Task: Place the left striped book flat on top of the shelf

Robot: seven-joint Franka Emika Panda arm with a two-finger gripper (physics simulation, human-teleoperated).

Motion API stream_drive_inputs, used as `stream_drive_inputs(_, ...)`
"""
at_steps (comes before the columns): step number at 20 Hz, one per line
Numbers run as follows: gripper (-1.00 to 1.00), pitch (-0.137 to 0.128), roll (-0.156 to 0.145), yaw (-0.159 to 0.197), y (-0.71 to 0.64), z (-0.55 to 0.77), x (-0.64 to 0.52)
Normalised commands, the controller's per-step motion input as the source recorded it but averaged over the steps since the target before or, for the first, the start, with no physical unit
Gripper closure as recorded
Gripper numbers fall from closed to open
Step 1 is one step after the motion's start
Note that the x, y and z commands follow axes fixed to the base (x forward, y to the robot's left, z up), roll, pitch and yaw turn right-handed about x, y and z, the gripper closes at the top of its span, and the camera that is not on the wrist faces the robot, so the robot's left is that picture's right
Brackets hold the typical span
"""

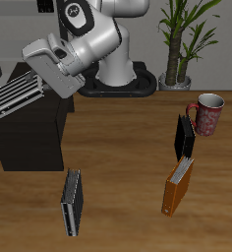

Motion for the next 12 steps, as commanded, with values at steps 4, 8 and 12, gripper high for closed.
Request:
stream_drive_inputs(4,-1.00,0.306,0.361,-0.188,0.41,-0.38,0.01)
stream_drive_inputs(8,-1.00,0.035,0.107,-0.083,0.31,0.00,-0.13)
stream_drive_inputs(12,-1.00,-0.001,0.114,-0.068,0.29,0.14,-0.12)
